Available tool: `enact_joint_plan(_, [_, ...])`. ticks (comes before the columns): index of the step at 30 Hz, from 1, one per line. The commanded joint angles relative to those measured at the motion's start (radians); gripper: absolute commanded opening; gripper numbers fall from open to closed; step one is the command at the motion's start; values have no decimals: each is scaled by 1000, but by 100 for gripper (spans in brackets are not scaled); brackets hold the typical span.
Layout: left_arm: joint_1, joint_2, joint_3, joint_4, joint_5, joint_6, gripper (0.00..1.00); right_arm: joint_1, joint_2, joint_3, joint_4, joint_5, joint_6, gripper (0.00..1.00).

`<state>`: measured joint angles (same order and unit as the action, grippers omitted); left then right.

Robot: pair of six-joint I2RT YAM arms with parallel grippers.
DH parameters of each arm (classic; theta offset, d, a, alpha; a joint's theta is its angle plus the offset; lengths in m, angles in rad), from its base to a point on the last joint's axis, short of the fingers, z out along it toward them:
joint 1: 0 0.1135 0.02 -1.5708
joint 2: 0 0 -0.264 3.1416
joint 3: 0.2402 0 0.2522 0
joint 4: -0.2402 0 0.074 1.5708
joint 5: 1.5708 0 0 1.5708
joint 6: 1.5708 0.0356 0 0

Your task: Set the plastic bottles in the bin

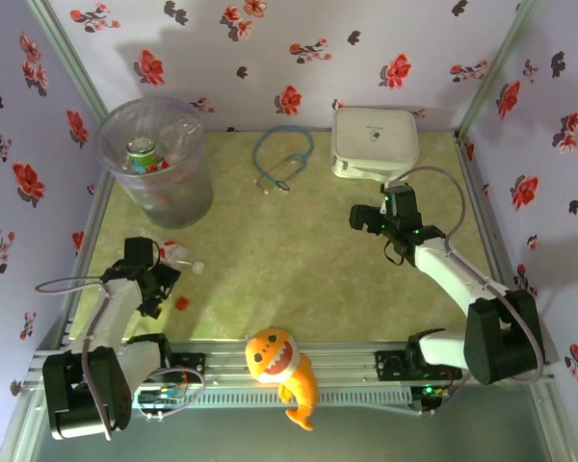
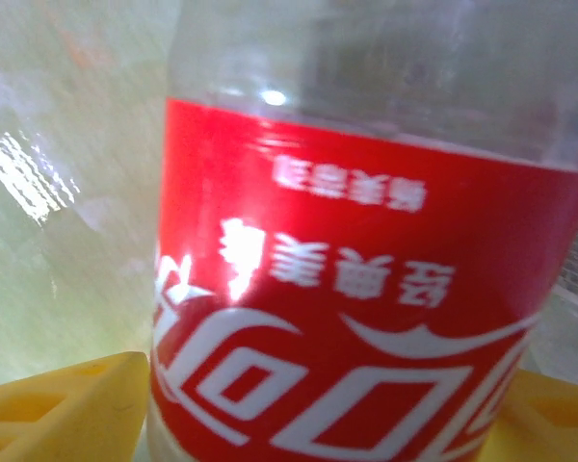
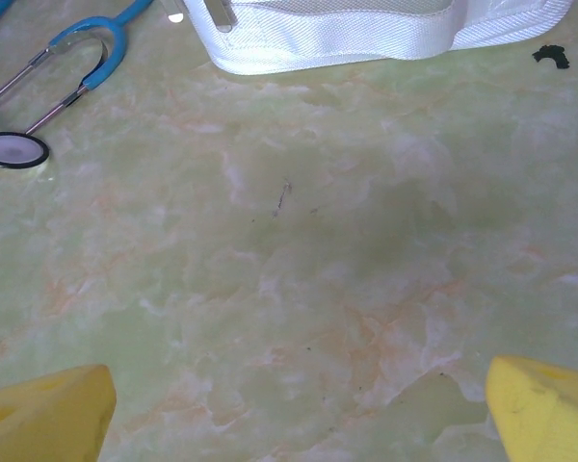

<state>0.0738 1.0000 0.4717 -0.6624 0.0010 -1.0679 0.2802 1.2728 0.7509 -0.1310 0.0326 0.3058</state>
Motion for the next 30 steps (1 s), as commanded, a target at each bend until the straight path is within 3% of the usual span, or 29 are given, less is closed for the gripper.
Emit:
enact_joint_plan(1, [25,9,-12,32,-36,7,80,-8,3,-5,3,-5,-15,99])
enact_joint_plan(4, [49,15,-26,60,-41,12,82,-9,3,-8,2,-8,-15,99])
enact_joint_plan(9, [58,25,-32,74,-42,19,72,-8,6,-7,2,-11,-15,99])
enact_joint_plan(15, [58,-94,41,-44,-58,20,70,-9,8,-4,-1,-11,-19,99])
enact_joint_plan(22, [54,-270,300,-240,-151,87,61,-9,27,10,1,-21,-11,99])
enact_joint_plan(26, [46,-250,487,-285,-173,164,57,-7,31,18,4,-28,1,99])
enact_joint_plan(30, [24,-182,711,-280,-201,286,45,-8,27,24,-4,-30,10,99])
